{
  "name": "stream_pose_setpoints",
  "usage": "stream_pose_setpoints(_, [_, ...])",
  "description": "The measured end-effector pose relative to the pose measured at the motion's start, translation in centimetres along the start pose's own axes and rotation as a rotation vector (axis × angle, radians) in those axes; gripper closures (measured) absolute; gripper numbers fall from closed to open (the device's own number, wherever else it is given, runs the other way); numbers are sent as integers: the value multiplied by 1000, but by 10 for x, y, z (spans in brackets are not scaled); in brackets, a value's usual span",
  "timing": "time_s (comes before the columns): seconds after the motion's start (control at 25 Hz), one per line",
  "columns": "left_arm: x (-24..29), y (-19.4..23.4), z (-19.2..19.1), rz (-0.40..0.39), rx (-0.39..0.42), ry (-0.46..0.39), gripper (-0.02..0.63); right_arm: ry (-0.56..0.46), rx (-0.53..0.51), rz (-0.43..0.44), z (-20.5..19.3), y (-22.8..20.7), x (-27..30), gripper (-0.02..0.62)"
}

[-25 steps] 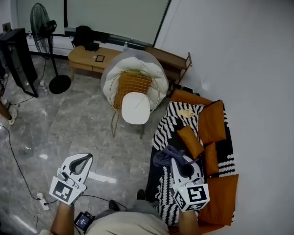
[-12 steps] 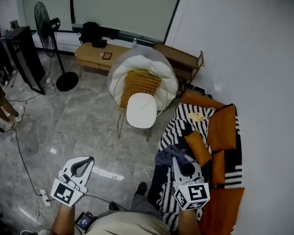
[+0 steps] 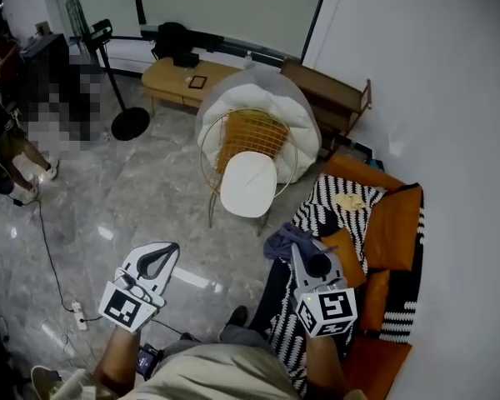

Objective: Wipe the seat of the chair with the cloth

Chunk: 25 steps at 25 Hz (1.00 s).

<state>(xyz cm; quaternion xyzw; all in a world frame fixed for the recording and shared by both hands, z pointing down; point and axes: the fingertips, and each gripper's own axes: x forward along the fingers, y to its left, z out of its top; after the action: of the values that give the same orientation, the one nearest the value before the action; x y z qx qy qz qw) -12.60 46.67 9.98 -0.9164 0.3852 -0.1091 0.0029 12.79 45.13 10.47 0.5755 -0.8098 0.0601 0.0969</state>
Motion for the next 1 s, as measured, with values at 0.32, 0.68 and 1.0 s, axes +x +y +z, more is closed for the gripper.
stream_pose_setpoints(0.32, [50,-2,24,-11,92,31,591,-1,18,36,1,-47,25,508])
stream_pose_setpoints(0.68, [103,26,21,-5,48,8,591,1,54,-40,1,-85,36,508])
stream_pose_setpoints(1.0, [179,70,19,-133,31,-25,591,51,55,-158,0,-112,77,508])
